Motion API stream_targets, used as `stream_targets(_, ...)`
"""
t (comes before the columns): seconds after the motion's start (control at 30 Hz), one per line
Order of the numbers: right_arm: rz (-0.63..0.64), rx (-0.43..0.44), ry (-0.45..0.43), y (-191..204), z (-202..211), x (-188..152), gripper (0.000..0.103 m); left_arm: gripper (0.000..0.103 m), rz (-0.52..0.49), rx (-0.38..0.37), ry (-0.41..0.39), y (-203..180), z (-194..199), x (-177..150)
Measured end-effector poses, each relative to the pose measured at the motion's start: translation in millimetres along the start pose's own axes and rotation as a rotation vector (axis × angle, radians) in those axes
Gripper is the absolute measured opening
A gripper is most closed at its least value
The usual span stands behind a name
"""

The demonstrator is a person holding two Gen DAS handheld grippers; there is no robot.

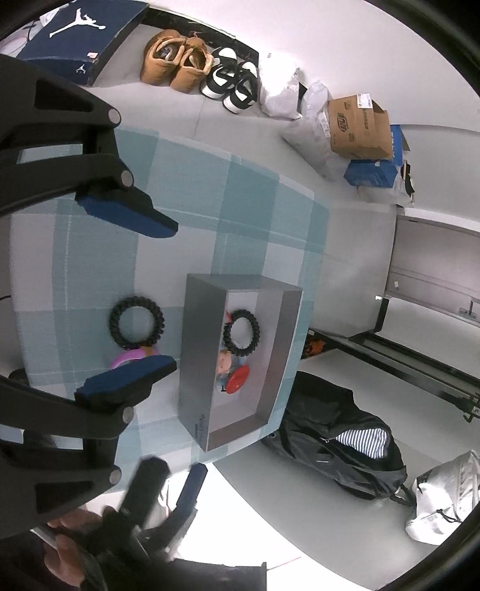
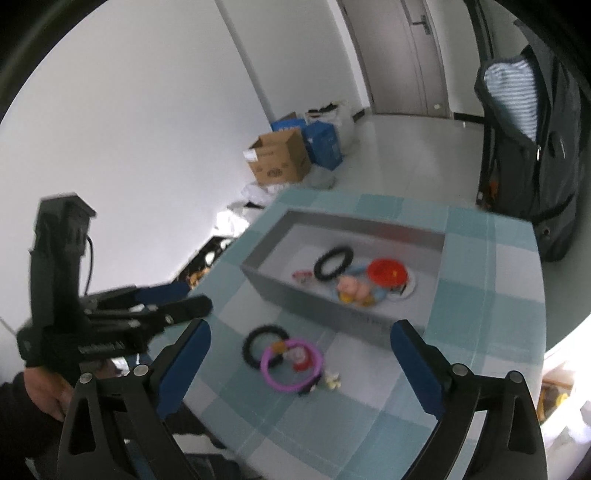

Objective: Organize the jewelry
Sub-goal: 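Withdraw both grippers from the box back toward the remaining jewelry, then grasp the pink ring with the right gripper while the left gripper grasps the black coil hair tie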

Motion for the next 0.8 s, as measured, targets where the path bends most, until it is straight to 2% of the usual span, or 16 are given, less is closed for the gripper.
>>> stream_targets(0.13, -0.054, 0.021, 0.056, -3.0, -11.8, -21.3, 0.099, 0.062, -0.004, 0.000, 0.018, 5.0, -1.4, -9.5)
stream_targets(0.23, -0.022, 0.026, 0.078, 3.8, -19.5, -31.2, 0.099, 0.063, 0.022, 0.024, 0.044, 13.9, -7.5, -16.9)
stream_targets(0.3, 0.023, 0.020, 0.092, 10.7, -24.4, -32.5, 0.099, 0.065, 0.078, 0.026, 0.052, 24.0, -9.6, -19.1)
stream_targets(0.4, 0.057, 0.017, 0.093, 18.6, -31.9, -31.5, 0.098, 0.076, 0.120, -0.001, 0.061, 32.1, -10.5, -18.8)
stream_targets(0.57, 0.043, 0.010, 0.134, 20.7, -51.6, -30.5, 0.098, 0.078, 0.121, -0.014, 0.054, 32.7, -11.0, -18.9)
stream_targets(0.8, 0.035, -0.010, 0.169, 18.7, -71.1, -28.7, 0.097, 0.080, 0.107, -0.037, 0.087, 33.7, -19.8, -21.4)
Point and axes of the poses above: each gripper's, at about its wrist camera, not at the fingertips, and z roughly against the way its jaws point, y to its left, x to its top, the point moved 4 cm from there along -z, roughly the way its jaws point, and after that the axes turned 2 degrees about -x, right-handed, at the moved point
